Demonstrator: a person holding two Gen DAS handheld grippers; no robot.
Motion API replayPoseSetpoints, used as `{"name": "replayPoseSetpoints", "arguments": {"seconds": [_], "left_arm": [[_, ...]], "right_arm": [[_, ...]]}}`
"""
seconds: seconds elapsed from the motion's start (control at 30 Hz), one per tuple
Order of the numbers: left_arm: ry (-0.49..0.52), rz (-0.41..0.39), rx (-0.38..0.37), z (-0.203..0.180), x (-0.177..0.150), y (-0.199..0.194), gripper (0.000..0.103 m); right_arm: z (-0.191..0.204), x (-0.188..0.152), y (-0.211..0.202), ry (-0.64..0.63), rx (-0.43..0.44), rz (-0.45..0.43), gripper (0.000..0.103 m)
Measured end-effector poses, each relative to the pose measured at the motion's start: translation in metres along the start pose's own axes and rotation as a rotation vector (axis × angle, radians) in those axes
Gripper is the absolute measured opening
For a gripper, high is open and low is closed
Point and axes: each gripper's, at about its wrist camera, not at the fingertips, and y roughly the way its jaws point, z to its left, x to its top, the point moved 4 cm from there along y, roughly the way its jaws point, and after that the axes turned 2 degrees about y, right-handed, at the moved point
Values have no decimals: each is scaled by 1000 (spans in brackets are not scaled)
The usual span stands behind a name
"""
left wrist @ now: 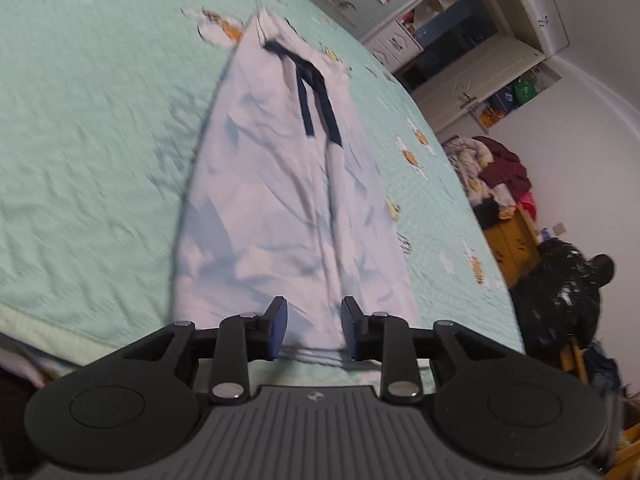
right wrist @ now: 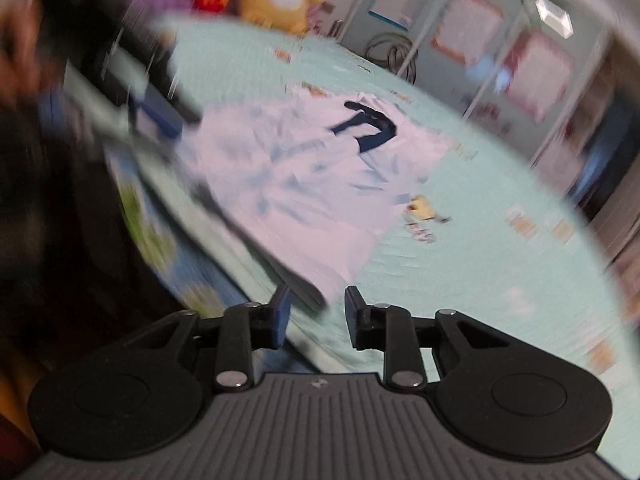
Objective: Fold clothes
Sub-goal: 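Open both grippers and lift them away from the folded shirt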
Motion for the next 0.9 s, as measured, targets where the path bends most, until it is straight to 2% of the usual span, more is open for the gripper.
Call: {"name": "replayPoseSetpoints", "arguments": {"seconds": [0.07, 0.1, 0.2, 0.3, 0.37, 0.4, 0.47, 0.63, 0.73, 0.8, 0.9], "left_arm": [[18, -12, 22, -1, 1, 0, 30], [24, -10, 24, -2, 1, 2, 30], [59, 10, -6, -16, 1, 14, 30], [141, 45, -29, -36, -5, 35, 31], [170, 93, -29, -41, -13, 50, 31], [184, 110, -27, -42, -18, 56, 31], [216, 103, -31, -42, -22, 57, 32], [179, 112, -61, -39, -12, 51, 31], [194, 73, -83, -48, -2, 47, 32], [198, 99, -81, -49, -5, 58, 33], [205, 147, -63, -46, -17, 74, 32]], "right_arm": [[-8, 9, 1, 101, 29, -27, 25], [-11, 13, 4, 120, 17, -40, 25], [-22, 23, 15, 222, 20, -66, 25], [-41, 31, 34, 392, 86, -63, 25], [-51, 24, 51, 464, 128, -18, 26], [-54, 16, 61, 479, 139, 21, 26], [-58, 11, 62, 470, 131, 35, 11], [-64, 5, 57, 439, 101, 45, 12], [-77, 26, 62, 481, 138, -24, 14], [-84, 36, 76, 514, 174, -48, 14], [-93, 31, 106, 623, 267, -14, 14]]}}
